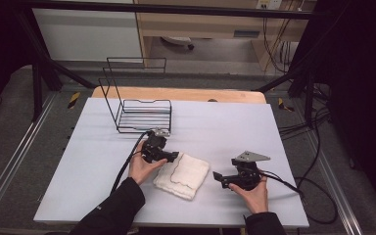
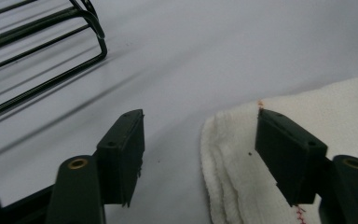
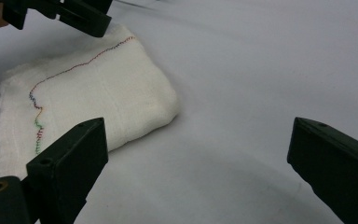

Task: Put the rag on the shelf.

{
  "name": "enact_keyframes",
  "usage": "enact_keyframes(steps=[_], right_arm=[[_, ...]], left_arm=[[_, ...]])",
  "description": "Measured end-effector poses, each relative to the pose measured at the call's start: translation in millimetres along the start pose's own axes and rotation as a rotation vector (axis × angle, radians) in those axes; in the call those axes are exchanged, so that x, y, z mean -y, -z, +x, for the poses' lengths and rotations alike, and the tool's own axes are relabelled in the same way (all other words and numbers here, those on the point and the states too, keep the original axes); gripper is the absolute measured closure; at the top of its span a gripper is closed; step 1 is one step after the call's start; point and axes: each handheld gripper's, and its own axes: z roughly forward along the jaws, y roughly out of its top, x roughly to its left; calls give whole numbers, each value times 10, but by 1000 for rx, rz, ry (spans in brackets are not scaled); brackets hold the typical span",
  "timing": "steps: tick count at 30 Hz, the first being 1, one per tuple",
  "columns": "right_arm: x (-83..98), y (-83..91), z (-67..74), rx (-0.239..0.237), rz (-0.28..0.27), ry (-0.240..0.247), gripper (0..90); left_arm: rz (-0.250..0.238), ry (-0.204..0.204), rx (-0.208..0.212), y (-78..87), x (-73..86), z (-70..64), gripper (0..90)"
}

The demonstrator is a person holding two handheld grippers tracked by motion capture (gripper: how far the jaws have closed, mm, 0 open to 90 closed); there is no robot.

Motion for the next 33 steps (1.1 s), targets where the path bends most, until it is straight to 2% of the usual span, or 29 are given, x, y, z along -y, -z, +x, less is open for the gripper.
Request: enact_keyframes(steps=[1, 6, 9, 14, 18, 24, 26, 30, 33], right_arm=[[0, -5, 1, -1, -1, -2, 57], [0, -7, 1, 1, 2, -4, 57], [-2, -11, -1, -2, 3, -7, 57], [-15, -25, -9, -12, 2, -15, 51], [-27, -34, -8, -19, 0, -38, 50], [-55, -56, 0, -13, 0, -34, 50], [-67, -71, 10, -10, 1, -24, 59], [-98, -116, 26, 0, 13, -40, 84], [-127, -169, 41, 4, 9, -52, 135]], left_arm=[[15, -3, 4, -38, -6, -1, 385], [32, -19, 11, -96, 0, -23, 457], [36, -3, 40, -122, 6, -28, 498], [37, -12, 57, -129, 10, -45, 582], [36, -1, 75, -141, 13, -67, 643], [39, -14, 78, -140, 14, -93, 703], [40, -30, 75, -138, 11, -109, 728], [49, -41, 73, -138, 0, -136, 770], [48, -41, 71, -141, -1, -143, 781]])
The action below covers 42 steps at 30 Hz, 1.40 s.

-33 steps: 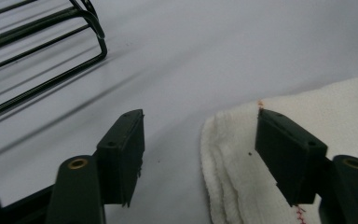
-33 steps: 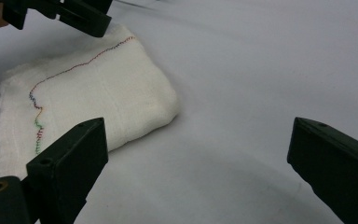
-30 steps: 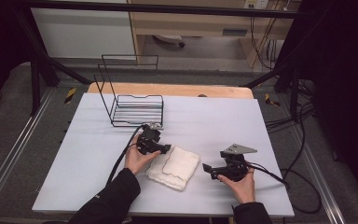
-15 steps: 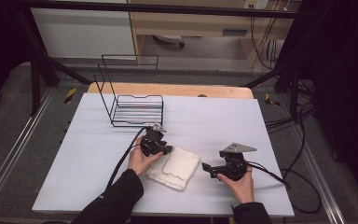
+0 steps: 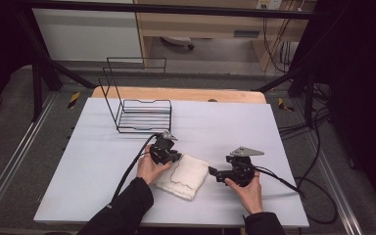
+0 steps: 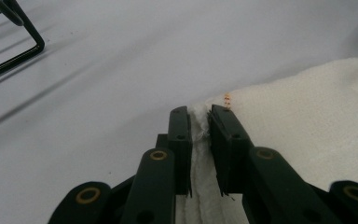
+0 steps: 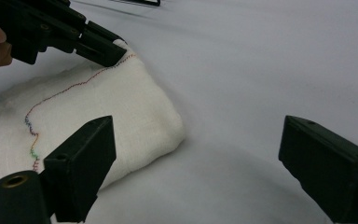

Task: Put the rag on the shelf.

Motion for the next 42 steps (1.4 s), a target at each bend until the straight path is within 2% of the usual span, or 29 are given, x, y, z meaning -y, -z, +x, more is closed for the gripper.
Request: enact_keyframes(steps=[5, 8, 9, 12, 25, 26, 30, 38, 42], right_arm=[[-13, -136, 18, 18, 18, 1, 289], [-9, -185, 12, 21, 18, -11, 363], [-9, -185, 12, 21, 18, -11, 363], [-4, -216, 15, 30, 23, -28, 461], [17, -289, 22, -18, 64, -71, 669], [15, -291, 24, -26, 68, -76, 689], [13, -300, 31, -55, 80, -106, 780], [-4, -282, 31, -67, 81, -127, 845], [-38, -216, 47, -72, 48, -109, 848]], left_arm=[[0, -36, -18, -3, 3, -32, 786], [-3, -38, -13, -6, 4, -23, 787], [-3, -38, -13, -6, 4, -23, 787], [-5, -37, -3, -9, 6, -8, 787], [-2, -39, 12, -8, 3, 16, 786], [-6, -26, 15, -12, 1, 19, 786], [6, -41, 17, -7, -12, 22, 786], [-6, -6, 48, 8, -10, 71, 814], [-25, -1, 57, 51, -3, 83, 818]])
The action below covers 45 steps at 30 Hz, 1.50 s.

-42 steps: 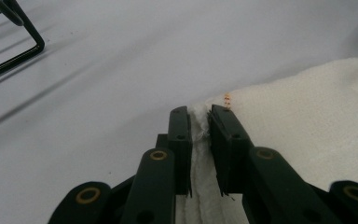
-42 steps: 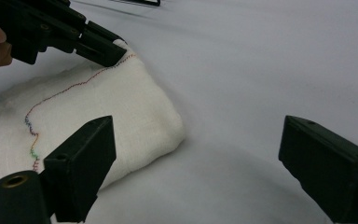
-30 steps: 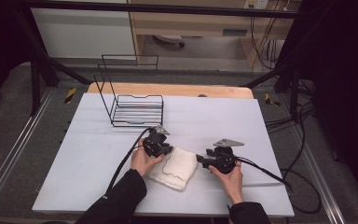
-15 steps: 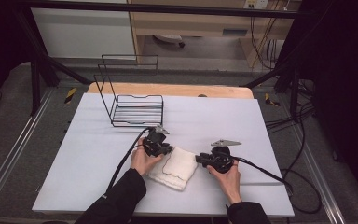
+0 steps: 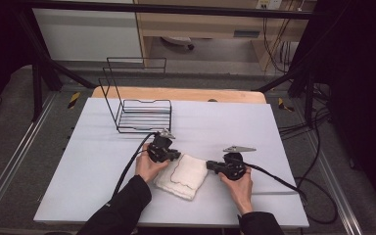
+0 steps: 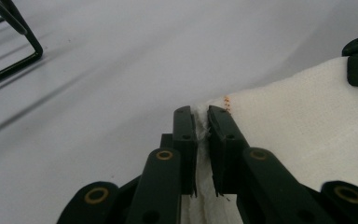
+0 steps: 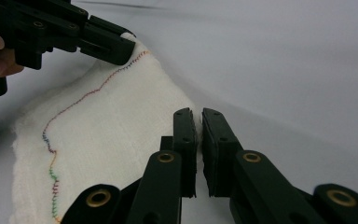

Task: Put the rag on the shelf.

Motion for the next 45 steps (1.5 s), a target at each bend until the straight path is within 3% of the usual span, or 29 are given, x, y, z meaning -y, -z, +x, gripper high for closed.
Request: enact_keyframes(steps=[4, 12, 29, 45], right_arm=[[-46, 62, 91, 3, -28, 56, 850], [-99, 160, 204, -9, -81, 91, 851], [-196, 374, 419, -14, -180, 196, 856], [-367, 626, 649, -17, -250, 275, 860]], left_arm=[[-42, -4, 5, 107, 10, -5, 821], [-120, -4, 21, 352, 43, -22, 824], [-260, -63, 1, 846, 120, -223, 826], [-370, -53, -16, 1132, 151, -326, 828]])
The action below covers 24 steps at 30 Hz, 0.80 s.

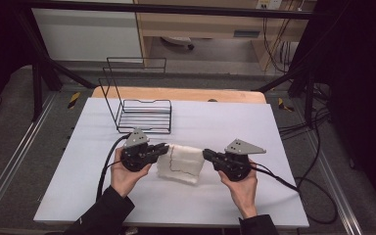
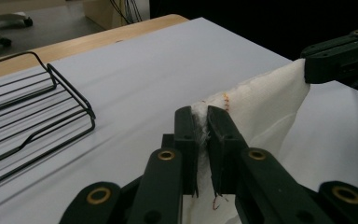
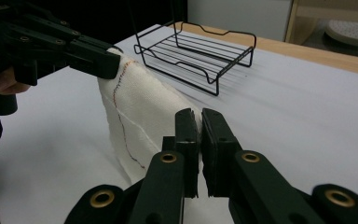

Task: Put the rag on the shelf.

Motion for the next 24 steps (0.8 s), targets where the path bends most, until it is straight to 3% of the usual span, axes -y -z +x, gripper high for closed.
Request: enact_keyframes(steps=[9, 24], right_arm=[[-145, 56, 56, 5, -32, 37, 861], [-338, 77, 133, 10, -107, 63, 861]], left_arm=[[-71, -8, -21, 111, -89, -17, 829], [-149, -21, -49, 265, -228, -3, 829]])
